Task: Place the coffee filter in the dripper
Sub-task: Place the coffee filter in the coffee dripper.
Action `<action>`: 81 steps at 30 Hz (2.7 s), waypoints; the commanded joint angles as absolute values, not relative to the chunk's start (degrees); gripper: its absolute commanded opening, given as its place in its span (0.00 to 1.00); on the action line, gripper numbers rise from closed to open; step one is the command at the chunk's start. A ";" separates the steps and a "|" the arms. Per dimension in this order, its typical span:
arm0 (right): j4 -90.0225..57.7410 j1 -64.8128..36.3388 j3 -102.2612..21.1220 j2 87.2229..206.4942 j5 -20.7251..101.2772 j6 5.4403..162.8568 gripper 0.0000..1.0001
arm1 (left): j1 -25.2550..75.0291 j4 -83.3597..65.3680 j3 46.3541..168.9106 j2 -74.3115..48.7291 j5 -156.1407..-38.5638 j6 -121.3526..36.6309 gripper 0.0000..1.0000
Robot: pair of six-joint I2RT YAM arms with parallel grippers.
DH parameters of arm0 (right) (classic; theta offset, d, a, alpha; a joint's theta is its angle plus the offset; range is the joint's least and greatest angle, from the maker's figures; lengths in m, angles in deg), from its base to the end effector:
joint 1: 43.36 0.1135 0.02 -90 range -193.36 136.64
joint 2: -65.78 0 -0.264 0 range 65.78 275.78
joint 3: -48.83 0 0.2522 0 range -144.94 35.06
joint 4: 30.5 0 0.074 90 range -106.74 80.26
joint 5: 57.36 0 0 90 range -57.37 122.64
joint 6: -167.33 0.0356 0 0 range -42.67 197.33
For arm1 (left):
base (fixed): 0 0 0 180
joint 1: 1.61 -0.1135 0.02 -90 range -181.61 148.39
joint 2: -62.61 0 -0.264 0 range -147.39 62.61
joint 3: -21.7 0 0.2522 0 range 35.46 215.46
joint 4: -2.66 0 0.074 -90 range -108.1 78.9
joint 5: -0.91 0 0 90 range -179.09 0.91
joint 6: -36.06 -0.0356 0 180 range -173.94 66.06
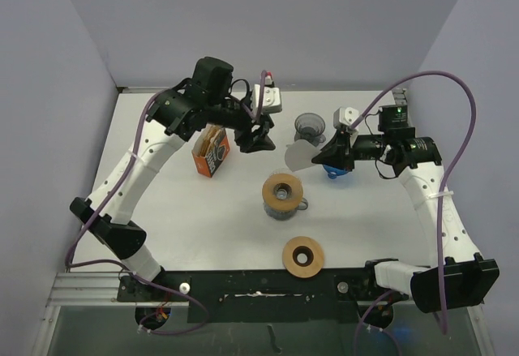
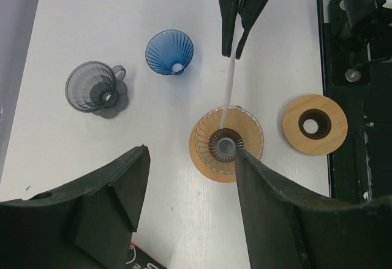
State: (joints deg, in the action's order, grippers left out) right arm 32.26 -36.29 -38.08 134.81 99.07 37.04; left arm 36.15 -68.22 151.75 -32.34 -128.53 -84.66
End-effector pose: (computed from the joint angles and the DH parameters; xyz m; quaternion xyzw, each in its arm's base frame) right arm 0.2223 0.0605 0.3752 -0.5028 0.6231 0.3930 0.4522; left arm 0.2482 -0.2208 0.4622 0.5986 0.6062 -0.3261 0.4097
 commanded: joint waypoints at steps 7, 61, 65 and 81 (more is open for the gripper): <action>34.54 -36.51 -38.75 133.93 104.38 34.15 0.00 | 36.45 -63.37 150.19 -32.20 -138.28 -81.07 0.57; 34.51 -37.39 -38.06 133.48 108.56 33.74 0.00 | 37.16 -59.53 151.74 -36.08 -141.08 -75.92 0.49; 34.51 -37.39 -38.01 133.45 108.92 33.78 0.00 | 37.36 -59.83 152.34 -36.35 -140.93 -76.12 0.49; 34.41 -37.41 -37.18 133.28 109.10 33.57 0.00 | 37.51 -61.52 154.99 -36.26 -138.61 -78.29 0.49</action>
